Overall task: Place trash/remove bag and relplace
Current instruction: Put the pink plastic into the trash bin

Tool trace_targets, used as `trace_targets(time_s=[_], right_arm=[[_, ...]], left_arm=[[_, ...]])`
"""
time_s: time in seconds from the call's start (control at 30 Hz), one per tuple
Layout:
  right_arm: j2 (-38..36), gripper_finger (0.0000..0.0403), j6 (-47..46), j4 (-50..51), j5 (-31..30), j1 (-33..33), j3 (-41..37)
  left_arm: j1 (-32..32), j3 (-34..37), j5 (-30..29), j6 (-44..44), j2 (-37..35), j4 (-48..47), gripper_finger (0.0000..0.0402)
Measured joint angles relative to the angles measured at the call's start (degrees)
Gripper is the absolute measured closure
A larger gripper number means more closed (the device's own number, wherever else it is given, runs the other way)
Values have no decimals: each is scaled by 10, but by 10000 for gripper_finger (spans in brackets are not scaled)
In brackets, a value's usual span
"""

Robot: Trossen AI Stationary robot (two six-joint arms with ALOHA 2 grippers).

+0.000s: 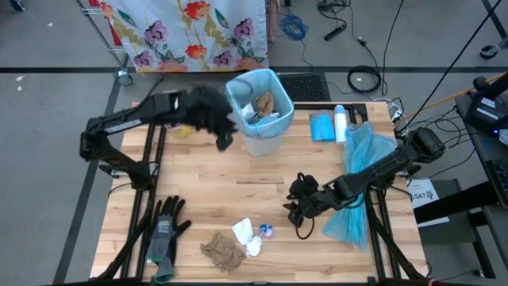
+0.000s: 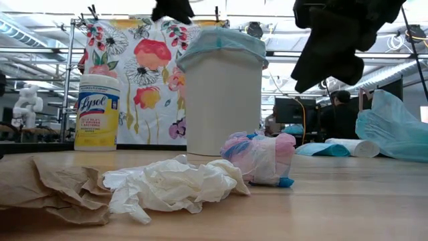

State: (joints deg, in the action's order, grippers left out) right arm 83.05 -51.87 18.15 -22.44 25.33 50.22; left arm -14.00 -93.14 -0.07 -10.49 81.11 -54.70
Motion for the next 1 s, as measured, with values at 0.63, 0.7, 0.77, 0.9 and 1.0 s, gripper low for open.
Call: trace_targets(time_s=[0.63, 0.7, 0.77, 0.9, 1.0], right_arm=[[59, 255, 78, -93, 140, -2, 0], [59, 255, 91, -91, 154, -2, 0], [59, 255, 102, -97, 162, -1, 0], [68, 255, 114, -124, 168, -1, 1], [90, 255, 125, -155, 169, -1, 1]], left_arm=[[369, 363, -149, -532, -33, 226, 286], [397, 405, -160, -597, -24, 297, 286], [421, 441, -173, -658, -19, 334, 286], [464, 468, -197, -759, -7, 361, 286], [485, 469, -220, -792, 2, 363, 286]])
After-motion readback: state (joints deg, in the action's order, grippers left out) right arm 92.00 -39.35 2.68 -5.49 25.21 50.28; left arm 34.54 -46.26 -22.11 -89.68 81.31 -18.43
